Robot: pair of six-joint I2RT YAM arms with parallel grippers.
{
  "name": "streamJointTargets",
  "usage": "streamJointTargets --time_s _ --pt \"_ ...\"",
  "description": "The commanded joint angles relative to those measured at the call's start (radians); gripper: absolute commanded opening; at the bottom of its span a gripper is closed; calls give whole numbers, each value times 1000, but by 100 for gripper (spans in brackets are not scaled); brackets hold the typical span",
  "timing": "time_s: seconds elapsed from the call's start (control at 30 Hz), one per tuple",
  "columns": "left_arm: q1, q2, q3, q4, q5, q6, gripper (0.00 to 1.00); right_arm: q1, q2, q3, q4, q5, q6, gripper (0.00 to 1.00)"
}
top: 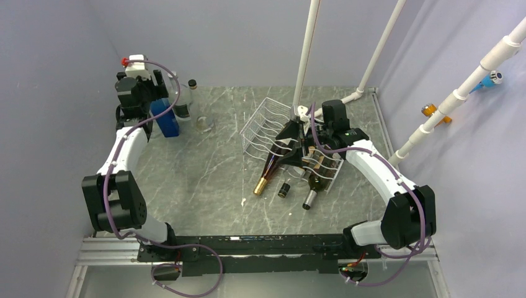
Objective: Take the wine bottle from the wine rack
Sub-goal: Place the wine bottle at the center of the board.
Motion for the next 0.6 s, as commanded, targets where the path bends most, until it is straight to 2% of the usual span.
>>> streamJointTargets --time_s 0.0,0.13,0.27,0.57 --pt "1 -66 58 34 -21 -14 85 -6 -22 -3 39 -39 -2 100" --pt "1 -97 67 2 -25 -27 90 -7 -23 -3 39 -40 -1 100" --pt "1 -141 78 -43 -25 -40 99 -8 -26 -3 39 -42 -1 100" --pt "2 -289 50 -189 -25 -125 100 -16 -39 2 14 -45 -27 100"
